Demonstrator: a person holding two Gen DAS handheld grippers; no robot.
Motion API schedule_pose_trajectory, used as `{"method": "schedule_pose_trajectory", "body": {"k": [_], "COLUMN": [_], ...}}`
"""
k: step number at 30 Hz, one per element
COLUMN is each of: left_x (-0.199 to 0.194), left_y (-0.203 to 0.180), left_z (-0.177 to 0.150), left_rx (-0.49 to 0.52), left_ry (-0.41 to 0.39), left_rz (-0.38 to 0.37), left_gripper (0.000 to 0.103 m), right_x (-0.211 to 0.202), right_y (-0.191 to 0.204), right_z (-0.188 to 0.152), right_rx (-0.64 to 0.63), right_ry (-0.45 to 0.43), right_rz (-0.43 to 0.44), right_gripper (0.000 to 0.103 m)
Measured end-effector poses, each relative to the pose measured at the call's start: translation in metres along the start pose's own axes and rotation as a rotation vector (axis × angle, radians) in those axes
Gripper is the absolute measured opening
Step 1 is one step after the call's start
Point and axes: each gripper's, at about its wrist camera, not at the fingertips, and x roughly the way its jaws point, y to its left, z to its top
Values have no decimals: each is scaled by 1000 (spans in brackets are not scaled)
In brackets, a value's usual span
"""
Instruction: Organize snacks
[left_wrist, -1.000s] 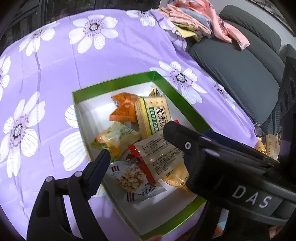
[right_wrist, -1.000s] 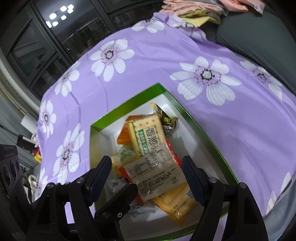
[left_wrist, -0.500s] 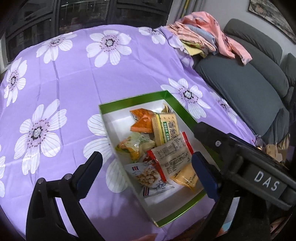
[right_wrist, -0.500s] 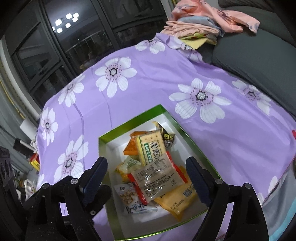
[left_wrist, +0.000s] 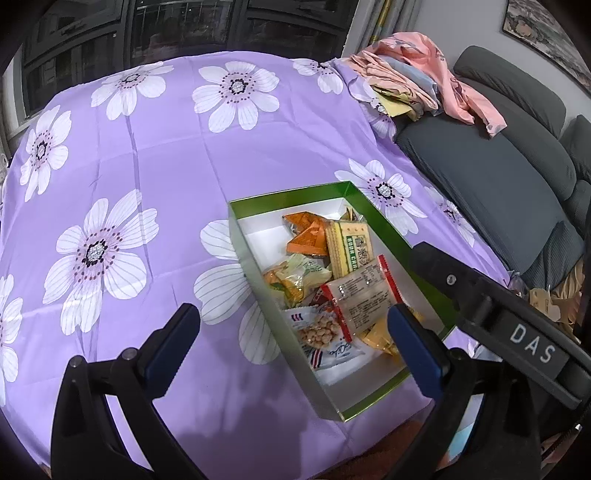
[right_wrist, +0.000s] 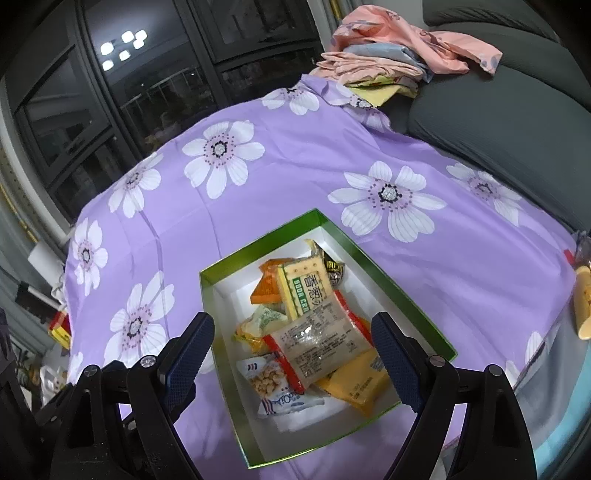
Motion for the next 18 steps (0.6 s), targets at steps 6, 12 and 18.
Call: {"method": "schedule_pose_trajectory", "body": {"k": [6,12,18], "left_x": [-3,-5,-2], "left_y": [8,9,7], "left_z": [-1,-3,-2], "left_rx": [-7,7,26], "left_ry": [10,18,27], "left_rz": [0,-8,-19], "left_gripper": [102,102,102], "right_x": [1,0,-1], "right_y": [8,12,10], "right_z": [-4,-6,-7], "right_rx": [-14,-11,-1], "right_ry": [11,14,10], "right_rz": [-16,-45,-66], "right_gripper": [87,87,87]}}
